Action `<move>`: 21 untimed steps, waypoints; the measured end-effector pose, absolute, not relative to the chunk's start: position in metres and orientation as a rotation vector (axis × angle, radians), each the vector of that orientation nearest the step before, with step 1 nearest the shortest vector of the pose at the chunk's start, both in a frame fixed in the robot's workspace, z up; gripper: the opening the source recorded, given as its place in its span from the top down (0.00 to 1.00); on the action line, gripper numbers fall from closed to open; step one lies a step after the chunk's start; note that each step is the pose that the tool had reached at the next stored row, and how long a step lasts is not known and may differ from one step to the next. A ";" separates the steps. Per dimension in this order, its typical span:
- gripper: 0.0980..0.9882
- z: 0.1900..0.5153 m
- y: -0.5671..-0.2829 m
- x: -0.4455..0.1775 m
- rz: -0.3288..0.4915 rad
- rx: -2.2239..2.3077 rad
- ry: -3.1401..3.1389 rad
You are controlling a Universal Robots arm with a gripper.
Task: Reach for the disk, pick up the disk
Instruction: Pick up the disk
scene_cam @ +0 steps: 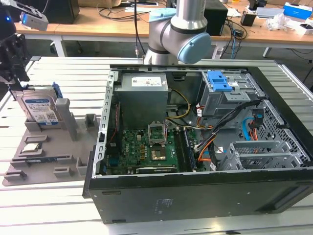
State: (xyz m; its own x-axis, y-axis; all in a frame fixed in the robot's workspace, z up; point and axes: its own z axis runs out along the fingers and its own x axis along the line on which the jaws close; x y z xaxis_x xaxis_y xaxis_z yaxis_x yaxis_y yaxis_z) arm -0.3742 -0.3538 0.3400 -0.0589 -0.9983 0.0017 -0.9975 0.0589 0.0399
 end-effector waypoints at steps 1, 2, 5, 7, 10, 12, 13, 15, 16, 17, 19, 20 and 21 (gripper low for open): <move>0.63 0.338 -0.352 -0.374 -0.043 2.136 -2.264; 0.63 0.336 -0.351 -0.374 -0.043 2.137 -2.263; 0.63 0.331 -0.350 -0.374 -0.043 2.139 -2.261; 0.63 0.328 -0.350 -0.374 -0.042 2.139 -2.260; 0.63 0.323 -0.350 -0.373 -0.042 2.141 -2.258; 0.63 0.317 -0.350 -0.373 -0.042 2.143 -2.256; 0.63 0.315 -0.350 -0.373 -0.042 2.144 -2.255; 0.63 0.309 -0.350 -0.373 -0.042 2.146 -2.253; 0.63 0.307 -0.350 -0.372 -0.041 2.147 -2.252; 0.63 0.304 -0.350 -0.372 -0.041 2.148 -2.251; 0.63 0.299 -0.350 -0.372 -0.041 2.149 -2.249; 0.63 0.296 -0.350 -0.372 -0.041 2.150 -2.248; 0.63 0.294 -0.350 -0.372 -0.041 2.150 -2.248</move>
State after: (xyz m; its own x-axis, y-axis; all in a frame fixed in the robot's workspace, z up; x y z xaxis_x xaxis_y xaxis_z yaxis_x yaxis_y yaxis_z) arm -0.3719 -0.3498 0.2943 -0.0443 -0.9990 0.0038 -0.9982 0.0444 0.0400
